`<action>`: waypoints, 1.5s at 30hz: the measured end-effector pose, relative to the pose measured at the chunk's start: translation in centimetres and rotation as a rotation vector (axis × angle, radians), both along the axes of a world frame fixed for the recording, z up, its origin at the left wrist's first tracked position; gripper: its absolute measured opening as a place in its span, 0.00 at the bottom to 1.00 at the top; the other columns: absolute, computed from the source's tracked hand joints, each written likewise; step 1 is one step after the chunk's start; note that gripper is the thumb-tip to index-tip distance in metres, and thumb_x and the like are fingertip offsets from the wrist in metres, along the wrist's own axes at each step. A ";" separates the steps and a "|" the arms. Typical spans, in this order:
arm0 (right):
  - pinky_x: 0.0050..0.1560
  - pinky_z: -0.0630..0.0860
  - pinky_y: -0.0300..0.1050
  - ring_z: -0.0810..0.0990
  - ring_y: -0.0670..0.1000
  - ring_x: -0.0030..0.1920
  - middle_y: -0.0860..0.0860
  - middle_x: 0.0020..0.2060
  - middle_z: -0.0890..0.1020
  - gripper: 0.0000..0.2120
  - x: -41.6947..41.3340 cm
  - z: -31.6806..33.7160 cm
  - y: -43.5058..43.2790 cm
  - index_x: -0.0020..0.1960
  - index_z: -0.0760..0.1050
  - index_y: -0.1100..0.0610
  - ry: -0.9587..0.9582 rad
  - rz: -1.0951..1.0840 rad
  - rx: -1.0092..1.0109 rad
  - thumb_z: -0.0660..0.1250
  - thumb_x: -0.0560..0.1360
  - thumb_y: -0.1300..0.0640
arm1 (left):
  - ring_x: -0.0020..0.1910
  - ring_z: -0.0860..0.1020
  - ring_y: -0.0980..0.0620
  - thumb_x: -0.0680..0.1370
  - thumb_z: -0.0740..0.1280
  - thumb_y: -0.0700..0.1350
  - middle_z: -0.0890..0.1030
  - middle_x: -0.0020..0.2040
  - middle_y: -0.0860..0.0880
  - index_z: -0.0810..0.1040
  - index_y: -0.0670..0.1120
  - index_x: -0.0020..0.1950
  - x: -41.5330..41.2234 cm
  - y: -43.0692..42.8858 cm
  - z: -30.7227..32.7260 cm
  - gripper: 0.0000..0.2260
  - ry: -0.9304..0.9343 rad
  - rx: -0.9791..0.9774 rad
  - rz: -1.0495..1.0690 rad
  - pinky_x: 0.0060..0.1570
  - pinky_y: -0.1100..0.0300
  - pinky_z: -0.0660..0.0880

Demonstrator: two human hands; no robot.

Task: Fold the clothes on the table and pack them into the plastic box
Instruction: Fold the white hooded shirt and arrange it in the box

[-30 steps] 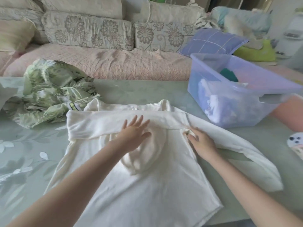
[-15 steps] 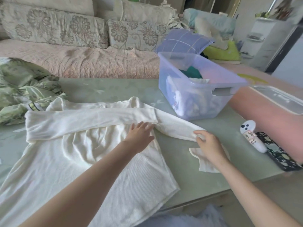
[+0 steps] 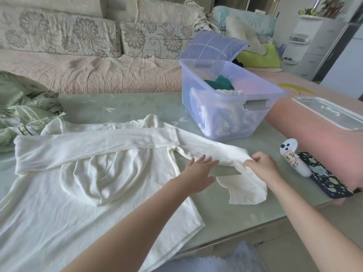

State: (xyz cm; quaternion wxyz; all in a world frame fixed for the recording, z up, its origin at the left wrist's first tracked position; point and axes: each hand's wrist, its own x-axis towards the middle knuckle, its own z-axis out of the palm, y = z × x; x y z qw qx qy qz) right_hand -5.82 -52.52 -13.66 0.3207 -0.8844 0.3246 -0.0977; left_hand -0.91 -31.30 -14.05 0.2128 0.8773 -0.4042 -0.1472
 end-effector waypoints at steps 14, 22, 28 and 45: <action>0.36 0.69 0.40 0.76 0.47 0.34 0.51 0.37 0.81 0.12 0.9 7.9 9.2 0.57 0.79 0.53 -0.143 0.359 0.755 0.61 0.77 0.61 | 0.63 0.72 0.52 0.82 0.53 0.54 0.75 0.63 0.52 0.73 0.47 0.67 -2.3 2.9 5.9 0.19 0.684 -0.747 0.554 0.60 0.54 0.71; 0.26 0.72 0.36 0.75 0.45 0.28 0.53 0.39 0.77 0.19 0.9 6.2 12.0 0.57 0.73 0.60 -0.199 0.228 0.624 0.71 0.69 0.71 | 0.50 0.76 0.59 0.76 0.67 0.44 0.75 0.60 0.53 0.74 0.48 0.65 -4.3 6.1 4.6 0.17 0.297 -0.667 0.528 0.48 0.68 0.70; 0.29 0.78 0.40 0.77 0.45 0.26 0.56 0.35 0.75 0.05 1.3 6.4 14.1 0.49 0.77 0.66 -0.285 0.232 0.659 0.68 0.73 0.69 | 0.55 0.76 0.57 0.70 0.73 0.54 0.67 0.62 0.57 0.65 0.54 0.69 -7.2 6.3 3.4 0.30 0.110 -0.491 0.455 0.53 0.57 0.75; 0.40 0.69 0.34 0.75 0.40 0.37 0.52 0.37 0.79 0.12 2.7 6.4 12.2 0.40 0.79 0.50 -0.187 0.528 0.033 0.74 0.68 0.66 | 0.39 0.77 0.57 0.79 0.61 0.43 0.79 0.44 0.55 0.77 0.47 0.50 -1.3 8.4 3.7 0.06 0.177 -0.769 0.713 0.37 0.71 0.71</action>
